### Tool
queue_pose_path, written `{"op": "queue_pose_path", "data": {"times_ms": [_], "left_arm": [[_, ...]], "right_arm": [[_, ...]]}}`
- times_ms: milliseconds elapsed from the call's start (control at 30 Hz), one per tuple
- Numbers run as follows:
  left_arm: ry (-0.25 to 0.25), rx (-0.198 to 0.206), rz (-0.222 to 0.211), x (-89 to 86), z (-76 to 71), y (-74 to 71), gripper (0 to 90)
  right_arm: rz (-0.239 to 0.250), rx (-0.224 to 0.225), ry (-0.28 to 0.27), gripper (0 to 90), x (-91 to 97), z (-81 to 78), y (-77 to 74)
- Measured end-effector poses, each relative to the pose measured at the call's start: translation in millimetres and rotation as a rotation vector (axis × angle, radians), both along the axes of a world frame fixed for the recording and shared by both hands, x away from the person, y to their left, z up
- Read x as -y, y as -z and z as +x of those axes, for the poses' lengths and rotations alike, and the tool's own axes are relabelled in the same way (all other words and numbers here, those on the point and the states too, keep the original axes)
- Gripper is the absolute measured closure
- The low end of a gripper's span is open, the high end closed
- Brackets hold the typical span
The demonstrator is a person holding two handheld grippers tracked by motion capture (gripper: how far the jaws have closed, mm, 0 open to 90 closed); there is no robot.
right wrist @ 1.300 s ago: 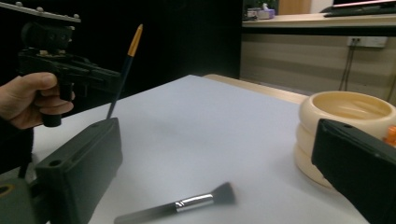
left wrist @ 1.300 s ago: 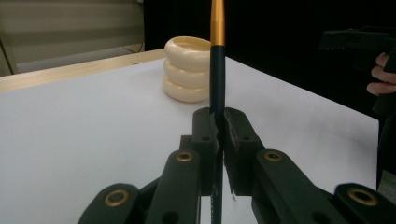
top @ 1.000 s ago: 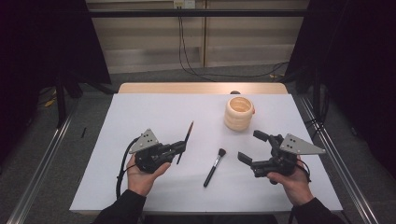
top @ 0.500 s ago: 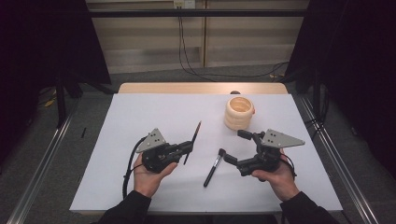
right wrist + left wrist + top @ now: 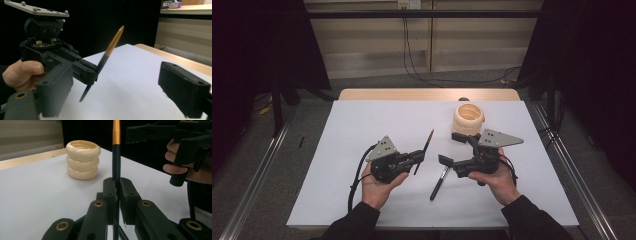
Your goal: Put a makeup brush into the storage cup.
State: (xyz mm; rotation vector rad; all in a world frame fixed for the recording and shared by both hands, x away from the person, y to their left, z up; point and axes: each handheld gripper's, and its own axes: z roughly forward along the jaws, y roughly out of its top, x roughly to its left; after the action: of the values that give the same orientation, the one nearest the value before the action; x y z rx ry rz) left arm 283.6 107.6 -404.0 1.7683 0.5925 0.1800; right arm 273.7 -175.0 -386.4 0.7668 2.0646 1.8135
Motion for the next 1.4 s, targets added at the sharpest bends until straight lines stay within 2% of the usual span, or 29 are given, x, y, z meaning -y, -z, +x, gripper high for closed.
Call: {"op": "queue_pose_path", "data": {"times_ms": [33,100,167,233,267,300,367,400,533,567,700,767,833,867,1033,1100,1233,1400], "left_arm": [[-0.008,0.000,0.010,-0.4,-0.9,-0.4,83.9],[0.001,-0.009,-0.005,0.1,-0.7,1.1,83.9],[-0.001,-0.009,0.004,0.8,-0.7,1.6,83.9],[0.003,-0.011,-0.002,1.7,-1.9,1.4,83.9],[-0.012,-0.007,0.008,3.4,-3.7,0.4,83.9],[0.000,-0.007,0.012,3.5,-3.4,0.0,83.9],[0.008,-0.012,-0.007,4.7,-2.6,1.4,83.9],[0.005,-0.011,0.010,4.8,-3.0,1.1,83.9],[0.024,-0.009,0.003,7.1,-3.6,2.7,83.9],[0.008,-0.007,0.013,7.5,-4.3,2.5,83.8],[0.013,-0.006,0.019,7.3,-3.8,2.9,83.8],[0.026,-0.009,0.003,7.7,-3.6,4.4,83.8],[0.024,-0.009,0.019,8.6,-4.5,5.0,83.9],[0.038,-0.005,0.014,9.5,-4.3,5.9,83.8],[0.047,-0.010,0.017,13.2,-5.7,7.9,83.9],[0.050,-0.015,0.023,14.3,-6.1,8.9,83.9],[0.057,-0.011,0.034,15.9,-6.7,9.5,83.8],[0.059,-0.011,0.035,17.5,-7.4,10.2,83.8]], "right_arm": [[0.000,-0.002,-0.006,14.6,-2.4,0.8,-0.3],[0.010,-0.009,-0.012,16.0,-5.1,2.2,-0.7],[0.015,-0.009,-0.022,17.6,-9.0,4.4,-1.1],[0.025,0.012,-0.036,20.1,-11.5,5.7,-1.2],[0.029,0.017,-0.034,19.6,-12.4,6.3,-1.2],[0.039,-0.009,-0.039,18.8,-13.9,9.0,-0.7],[0.040,-0.012,-0.043,18.8,-14.4,9.6,-0.3],[0.042,-0.020,-0.051,19.3,-15.2,10.9,1.1],[0.040,-0.048,-0.070,29.6,-17.4,12.0,4.9],[0.046,-0.042,-0.074,32.5,-18.1,12.0,5.3],[0.046,-0.047,-0.080,45.0,-19.5,11.7,6.4],[0.059,-0.056,-0.085,48.9,-19.3,13.0,7.1],[0.062,-0.060,-0.087,53.1,-19.4,14.0,7.5],[0.065,-0.071,-0.088,53.7,-19.4,14.3,7.6],[0.071,-0.090,-0.096,65.7,-19.2,15.7,9.2],[0.069,-0.090,-0.089,68.4,-18.5,16.4,9.5],[0.077,-0.087,-0.106,79.5,-17.5,16.3,9.9],[0.083,-0.089,-0.133,83.7,-18.4,15.3,9.4]]}}
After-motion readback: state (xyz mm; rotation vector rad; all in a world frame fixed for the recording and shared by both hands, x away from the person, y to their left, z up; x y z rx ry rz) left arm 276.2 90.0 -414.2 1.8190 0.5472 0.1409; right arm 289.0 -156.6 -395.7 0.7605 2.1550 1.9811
